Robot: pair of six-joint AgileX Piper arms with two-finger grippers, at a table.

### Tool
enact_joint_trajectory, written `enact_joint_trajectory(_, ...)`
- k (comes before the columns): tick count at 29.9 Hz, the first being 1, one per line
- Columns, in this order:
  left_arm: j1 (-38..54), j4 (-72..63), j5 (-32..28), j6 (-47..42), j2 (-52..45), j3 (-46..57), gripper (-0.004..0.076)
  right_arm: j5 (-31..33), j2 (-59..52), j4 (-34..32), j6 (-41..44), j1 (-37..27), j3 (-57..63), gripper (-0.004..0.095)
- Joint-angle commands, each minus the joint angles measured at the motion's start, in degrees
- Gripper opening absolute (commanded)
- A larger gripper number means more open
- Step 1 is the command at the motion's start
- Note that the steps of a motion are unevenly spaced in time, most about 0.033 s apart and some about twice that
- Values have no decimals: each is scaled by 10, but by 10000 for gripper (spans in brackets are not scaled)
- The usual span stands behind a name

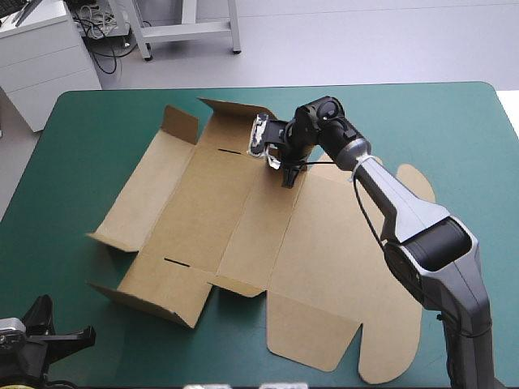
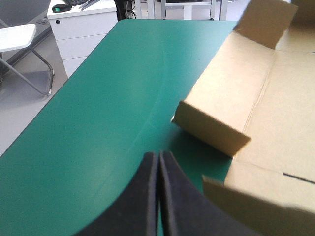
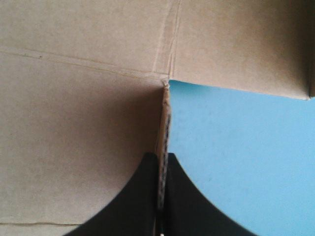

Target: Fold the box

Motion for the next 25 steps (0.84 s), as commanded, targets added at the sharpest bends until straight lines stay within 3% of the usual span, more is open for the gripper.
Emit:
enact_joint_trajectory(1,-5,1,-44,-4,-10,-14,-32,-83,-27,1,-43,17,-21,-22)
enact_joint_trajectory(6,-5,1,-44,-4,-10,-14,-32,-106,-14,-6,-49,29,-21,-23)
enact_joint_trajectory(15,-5,1,-44,-4,-10,-14,-32,-55,3,-12,-71,29,-21,-11)
enact_joint_trajectory(19,-5,1,-44,-4,-10,-14,-32,-46,3,-38,-70,29,-21,154)
enact_joint_trajectory(25,-5,1,-44,-4,-10,-14,-32,-42,0,-65,-38,29,-21,541)
